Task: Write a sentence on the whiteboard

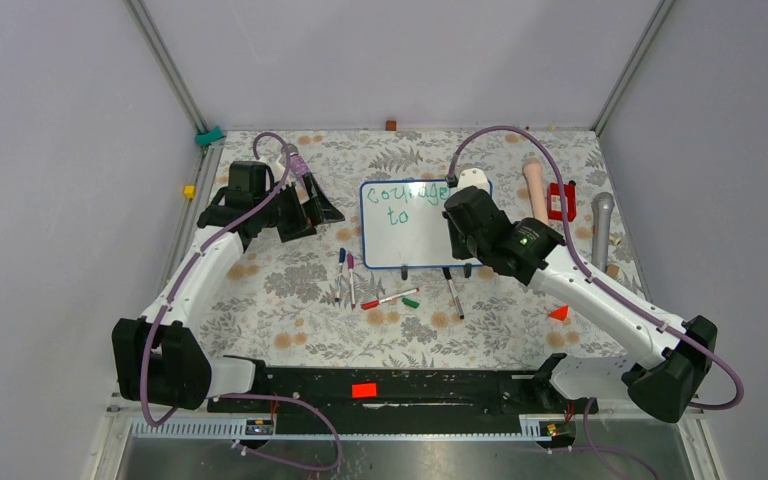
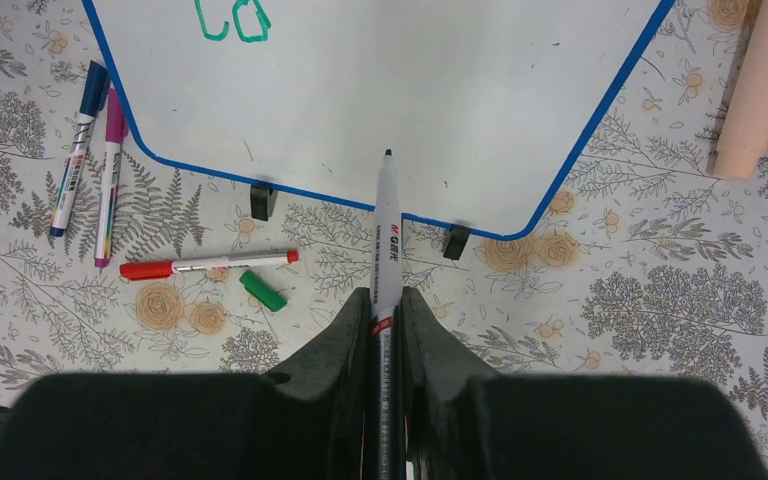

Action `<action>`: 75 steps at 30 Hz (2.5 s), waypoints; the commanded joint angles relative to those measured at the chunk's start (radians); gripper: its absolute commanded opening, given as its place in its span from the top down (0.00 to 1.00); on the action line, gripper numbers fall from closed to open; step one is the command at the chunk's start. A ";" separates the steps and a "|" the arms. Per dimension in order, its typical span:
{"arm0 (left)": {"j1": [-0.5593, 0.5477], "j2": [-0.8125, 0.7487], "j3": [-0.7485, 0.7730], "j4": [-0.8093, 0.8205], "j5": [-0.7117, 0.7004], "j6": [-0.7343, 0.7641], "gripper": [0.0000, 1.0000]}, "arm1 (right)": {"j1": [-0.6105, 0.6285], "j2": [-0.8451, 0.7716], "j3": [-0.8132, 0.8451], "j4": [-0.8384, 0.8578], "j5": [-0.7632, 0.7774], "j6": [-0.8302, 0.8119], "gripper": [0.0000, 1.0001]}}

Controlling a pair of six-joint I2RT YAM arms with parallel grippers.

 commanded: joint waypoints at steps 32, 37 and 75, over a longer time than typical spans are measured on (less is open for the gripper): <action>-0.003 0.014 0.039 0.066 0.056 0.054 0.02 | -0.004 -0.024 0.089 -0.031 -0.016 0.010 1.00; -0.003 0.009 0.024 0.071 0.065 0.052 0.02 | -0.004 -0.038 0.098 -0.039 -0.032 0.012 1.00; -0.108 -0.290 -0.203 0.110 -0.046 -0.059 0.02 | -0.004 -0.174 -0.023 -0.007 -0.188 -0.011 1.00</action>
